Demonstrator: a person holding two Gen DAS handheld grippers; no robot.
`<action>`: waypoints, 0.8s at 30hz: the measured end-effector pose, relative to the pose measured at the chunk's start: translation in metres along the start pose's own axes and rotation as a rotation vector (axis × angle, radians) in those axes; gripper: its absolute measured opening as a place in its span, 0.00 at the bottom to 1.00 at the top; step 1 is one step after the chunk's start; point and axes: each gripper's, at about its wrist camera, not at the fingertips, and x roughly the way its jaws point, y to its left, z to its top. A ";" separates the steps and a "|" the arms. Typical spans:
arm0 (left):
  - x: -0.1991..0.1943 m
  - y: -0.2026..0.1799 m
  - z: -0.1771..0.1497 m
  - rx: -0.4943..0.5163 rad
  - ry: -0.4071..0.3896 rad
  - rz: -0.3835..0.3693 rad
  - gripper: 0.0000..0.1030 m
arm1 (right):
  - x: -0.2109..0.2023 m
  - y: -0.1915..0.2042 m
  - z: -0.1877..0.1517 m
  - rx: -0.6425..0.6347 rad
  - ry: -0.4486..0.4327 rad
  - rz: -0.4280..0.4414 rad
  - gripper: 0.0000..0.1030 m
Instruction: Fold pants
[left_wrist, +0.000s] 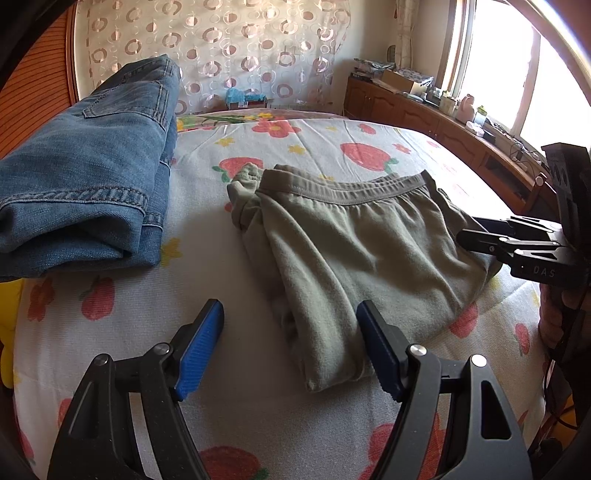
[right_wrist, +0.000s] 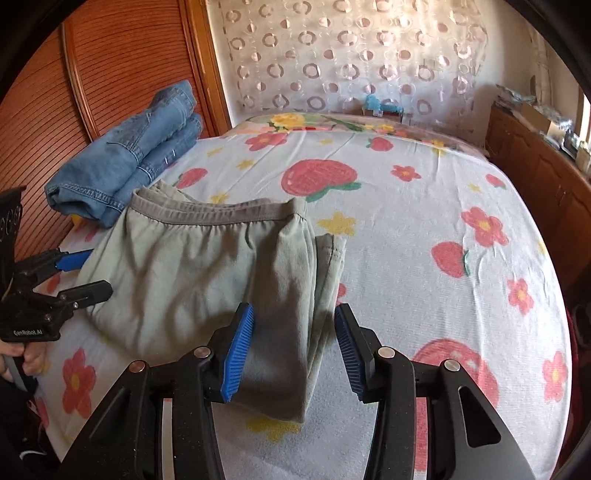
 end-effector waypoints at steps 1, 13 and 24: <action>0.000 0.000 0.000 0.001 0.000 0.000 0.73 | 0.000 0.000 0.000 -0.001 0.000 -0.002 0.47; -0.002 -0.001 0.000 0.017 -0.014 -0.053 0.46 | 0.004 0.008 0.000 -0.041 0.002 -0.031 0.40; -0.020 -0.005 -0.003 0.018 -0.026 -0.135 0.14 | -0.017 0.002 -0.006 -0.010 -0.005 0.095 0.09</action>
